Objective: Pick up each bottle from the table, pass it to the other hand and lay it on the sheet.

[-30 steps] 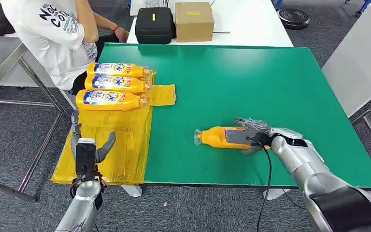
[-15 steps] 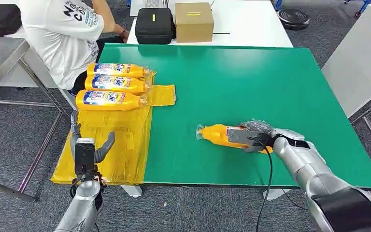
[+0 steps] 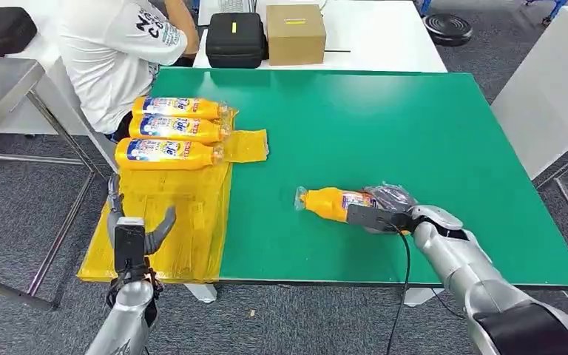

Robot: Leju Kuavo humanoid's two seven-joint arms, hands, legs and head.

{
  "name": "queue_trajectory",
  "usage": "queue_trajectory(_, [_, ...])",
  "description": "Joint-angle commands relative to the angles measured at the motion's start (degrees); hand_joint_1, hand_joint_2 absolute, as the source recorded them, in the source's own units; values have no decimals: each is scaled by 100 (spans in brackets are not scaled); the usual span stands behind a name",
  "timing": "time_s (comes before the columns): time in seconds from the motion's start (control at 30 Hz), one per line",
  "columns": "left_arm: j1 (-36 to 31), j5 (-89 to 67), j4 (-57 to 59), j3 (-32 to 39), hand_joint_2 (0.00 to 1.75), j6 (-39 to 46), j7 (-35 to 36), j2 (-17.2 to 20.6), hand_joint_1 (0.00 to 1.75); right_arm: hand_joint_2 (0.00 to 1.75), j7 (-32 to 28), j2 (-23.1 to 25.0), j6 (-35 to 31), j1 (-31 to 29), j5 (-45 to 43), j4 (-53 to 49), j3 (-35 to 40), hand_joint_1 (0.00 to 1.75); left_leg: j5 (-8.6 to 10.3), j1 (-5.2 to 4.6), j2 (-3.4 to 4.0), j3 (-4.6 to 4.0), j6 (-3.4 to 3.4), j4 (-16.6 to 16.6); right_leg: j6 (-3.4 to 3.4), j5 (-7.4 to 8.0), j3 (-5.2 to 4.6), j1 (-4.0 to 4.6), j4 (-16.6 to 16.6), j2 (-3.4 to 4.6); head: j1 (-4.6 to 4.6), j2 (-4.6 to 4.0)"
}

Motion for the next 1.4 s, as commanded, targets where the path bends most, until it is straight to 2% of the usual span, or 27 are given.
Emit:
queue_trajectory(0.03, [-48, -7, 81, 52, 175, 16, 21, 73, 0, 175, -40, 119, 7, 41, -5, -58, -120, 175, -9, 9, 4, 16, -13, -1, -12, -7, 17, 10, -4, 2, 2, 0])
queue_trajectory(0.23, [-49, -10, 77, 54, 175, 17, 22, 71, 0, 175, -51, 124, -18, 54, -38, -78, -159, 175, -9, 9, 4, 14, -13, -1, -11, -7, 16, 9, -3, 3, 0, 0])
queue_trajectory(0.33, [61, -65, -87, 136, 175, 54, 26, 51, 0, 175, -438, 385, -581, 470, -465, -876, -822, 175, -10, 10, 9, 16, -14, -2, -13, -6, 17, 11, -5, 8, 0, 0])
queue_trajectory(0.5, [161, -143, -309, 171, 175, -26, 102, 50, 0, 175, -600, 789, -882, 1522, -814, -2611, -1465, 175, -17, 14, 15, 15, -18, -2, -17, -10, 16, 15, -4, 16, -2, 0])
queue_trajectory(0.67, [131, -140, -423, 66, 175, -170, 207, 69, 0, 175, -617, 898, -1026, 2083, -891, -3584, -1789, 175, -11, 13, -4, -6, -14, 0, -14, -13, -5, 14, 2, -2, -2, 0])
queue_trajectory(0.77, [64, 20, -311, 5, 175, -370, 286, 69, 0, 175, -598, 914, -982, 2263, -858, -3877, -1901, 175, -11, 12, -13, -14, -12, 1, -12, -15, -8, 12, 1, -8, -2, 0])
queue_trajectory(0.93, [54, 459, -261, -50, 175, -825, 310, 79, 0, 175, -710, 889, -916, 2160, -879, -4035, -1825, 175, -9, 4, -5, -17, -12, 0, -12, -12, -14, 4, 2, -1, 0, 0])
queue_trajectory(1.13, [84, 1266, -320, -214, 175, -1879, 503, 181, 0, 175, -736, 912, -876, 2196, -928, -4185, -1688, 175, -7, 4, -6, -17, -12, -2, -12, -10, -15, 4, 0, -2, 0, 0])
queue_trajectory(1.23, [101, 2467, -410, -580, 175, -3867, 881, 392, 0, 175, -885, 959, -834, 2022, -1013, -3845, -1482, 175, -18, 12, 3, -1, -19, 2, -18, -17, 0, 13, 0, 4, 0, 0])
queue_trajectory(1.3, [77, 2787, -398, -767, 175, -4655, 1003, 482, 0, 175, -856, 1021, -795, 1836, -911, -3516, -1223, 175, -17, 12, 7, -1, -18, 2, -18, -16, -1, 13, 0, 8, -2, 0])
queue_trajectory(1.4, [74, 2917, -396, -803, 175, -4868, 1060, 486, 0, 175, -837, 1091, -780, 1744, -863, -3361, -1093, 175, -12, 8, 20, -12, -12, -1, -13, -6, -14, 8, -1, 23, 2, 0])
